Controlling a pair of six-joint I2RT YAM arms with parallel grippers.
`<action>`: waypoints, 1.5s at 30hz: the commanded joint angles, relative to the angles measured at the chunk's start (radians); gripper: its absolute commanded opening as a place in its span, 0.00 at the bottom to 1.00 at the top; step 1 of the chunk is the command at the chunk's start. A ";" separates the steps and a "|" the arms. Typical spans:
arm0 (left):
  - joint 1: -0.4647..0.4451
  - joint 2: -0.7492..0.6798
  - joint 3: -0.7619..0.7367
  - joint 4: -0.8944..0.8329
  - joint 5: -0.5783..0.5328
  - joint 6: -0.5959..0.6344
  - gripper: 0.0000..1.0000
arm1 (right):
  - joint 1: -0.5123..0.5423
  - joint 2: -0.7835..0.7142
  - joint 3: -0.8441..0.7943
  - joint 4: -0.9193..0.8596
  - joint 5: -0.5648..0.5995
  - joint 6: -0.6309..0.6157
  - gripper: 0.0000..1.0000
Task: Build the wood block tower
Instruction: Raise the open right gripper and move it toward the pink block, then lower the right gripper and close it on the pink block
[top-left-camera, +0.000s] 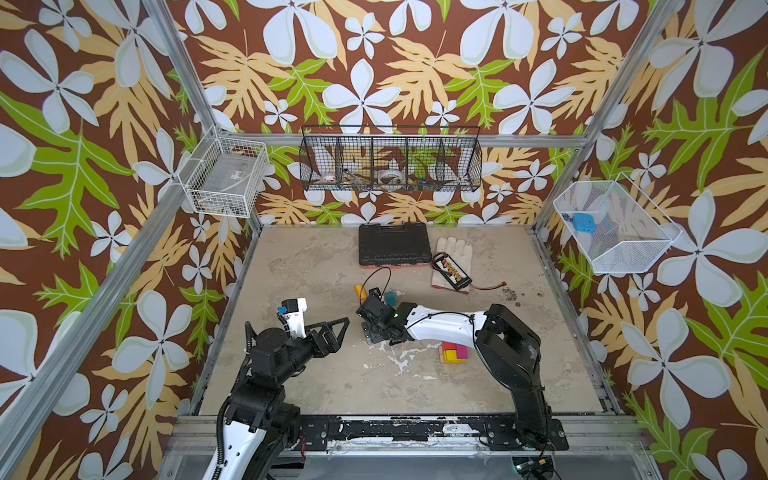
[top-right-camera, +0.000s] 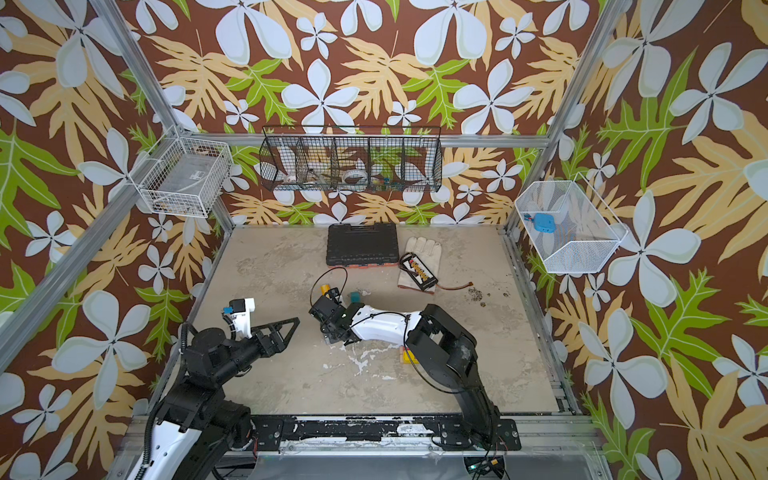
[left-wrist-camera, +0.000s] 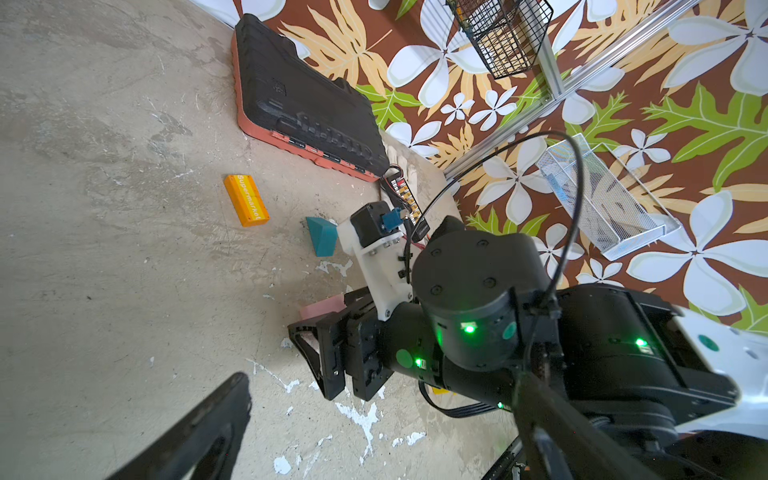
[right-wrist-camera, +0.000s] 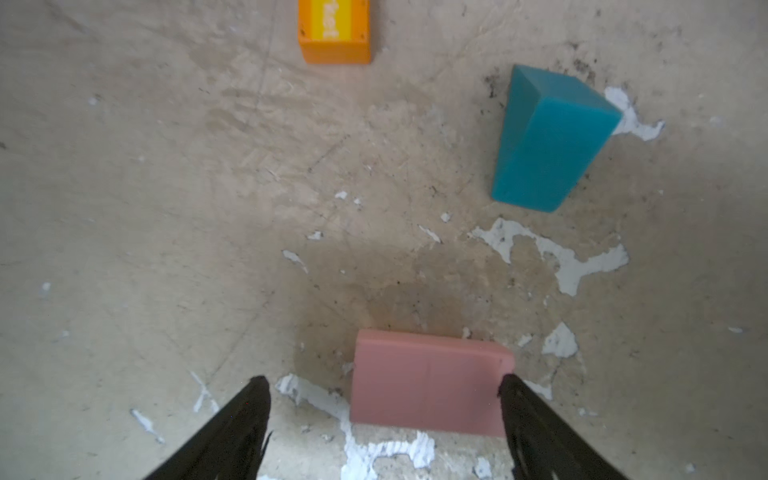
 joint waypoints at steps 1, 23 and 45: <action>0.001 0.001 0.001 0.017 -0.002 0.010 1.00 | -0.001 -0.010 -0.027 -0.016 0.042 0.007 0.87; -0.001 -0.006 -0.001 0.015 -0.007 0.005 1.00 | -0.084 -0.220 -0.341 0.070 0.036 0.073 0.84; 0.000 -0.008 -0.001 0.014 -0.004 0.005 1.00 | -0.035 -0.055 -0.112 0.079 -0.041 0.061 0.78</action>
